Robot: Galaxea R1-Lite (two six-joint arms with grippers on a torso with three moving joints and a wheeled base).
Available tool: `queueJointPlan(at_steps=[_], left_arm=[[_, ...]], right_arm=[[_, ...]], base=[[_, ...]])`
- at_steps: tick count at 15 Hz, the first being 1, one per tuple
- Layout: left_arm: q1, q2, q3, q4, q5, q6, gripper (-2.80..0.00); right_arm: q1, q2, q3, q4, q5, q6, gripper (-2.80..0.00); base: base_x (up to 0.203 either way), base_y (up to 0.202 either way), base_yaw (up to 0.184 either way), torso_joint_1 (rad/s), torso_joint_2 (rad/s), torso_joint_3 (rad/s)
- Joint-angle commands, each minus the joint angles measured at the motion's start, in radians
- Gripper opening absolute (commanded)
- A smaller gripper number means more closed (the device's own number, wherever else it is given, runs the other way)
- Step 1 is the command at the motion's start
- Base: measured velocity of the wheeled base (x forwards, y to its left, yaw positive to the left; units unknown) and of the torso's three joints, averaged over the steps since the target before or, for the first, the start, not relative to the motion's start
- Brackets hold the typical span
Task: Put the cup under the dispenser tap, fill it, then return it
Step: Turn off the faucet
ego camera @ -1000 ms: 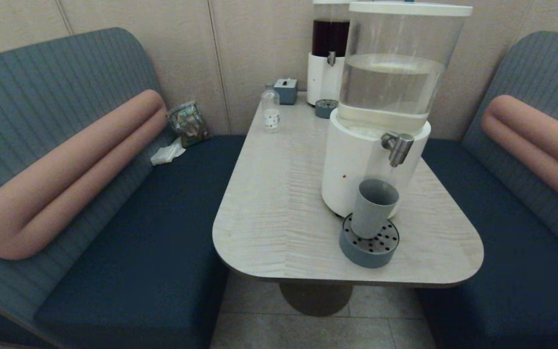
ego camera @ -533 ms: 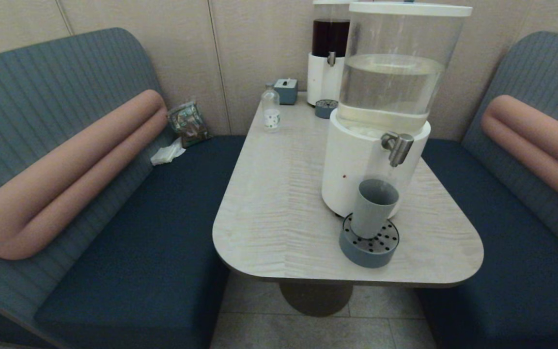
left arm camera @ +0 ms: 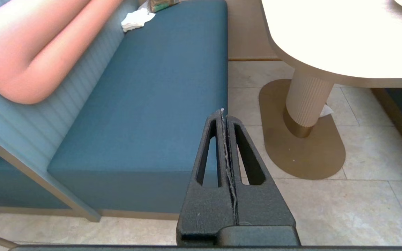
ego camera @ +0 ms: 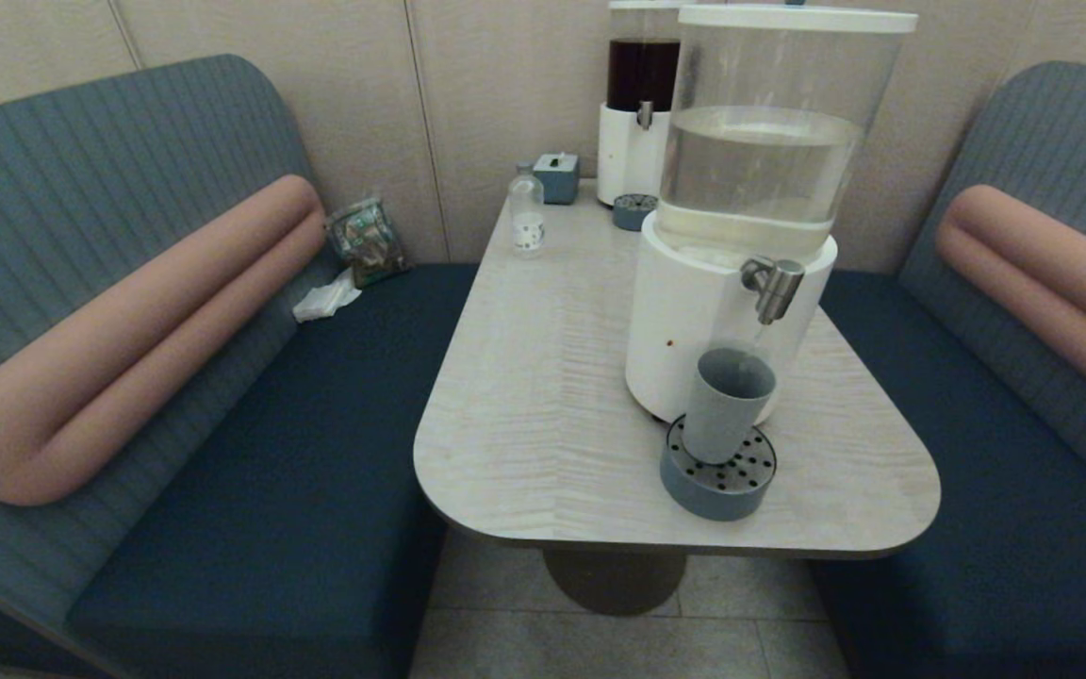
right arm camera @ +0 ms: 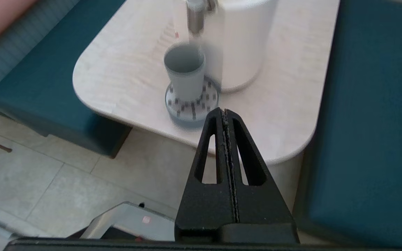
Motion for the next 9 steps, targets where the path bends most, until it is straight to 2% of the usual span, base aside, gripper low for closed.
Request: queueJointPlan(at_steps=[1,6,9], left_arm=[[0.0,0.001,0.002,0.0,0.0,0.0,-2.8],[0.001,0.001,0.002,0.0,0.0,0.0,-2.8],[0.0,0.001,0.002,0.0,0.0,0.0,-2.8]], right_arm=[[0.005,0.14,-0.046,-0.016,0.002,-0.004,-2.8],[0.102,0.44,-0.373,-0.017,-0.004,0.002,-2.8],[0.144,0.593,-0.51,0.025,-0.014,0.005,-2.8]], base=[[0.0,0.0,0.0,0.0,0.0,0.0],[0.0,0.0,0.0,0.0,0.0,0.0],[0.0,0.0,0.0,0.0,0.0,0.0]])
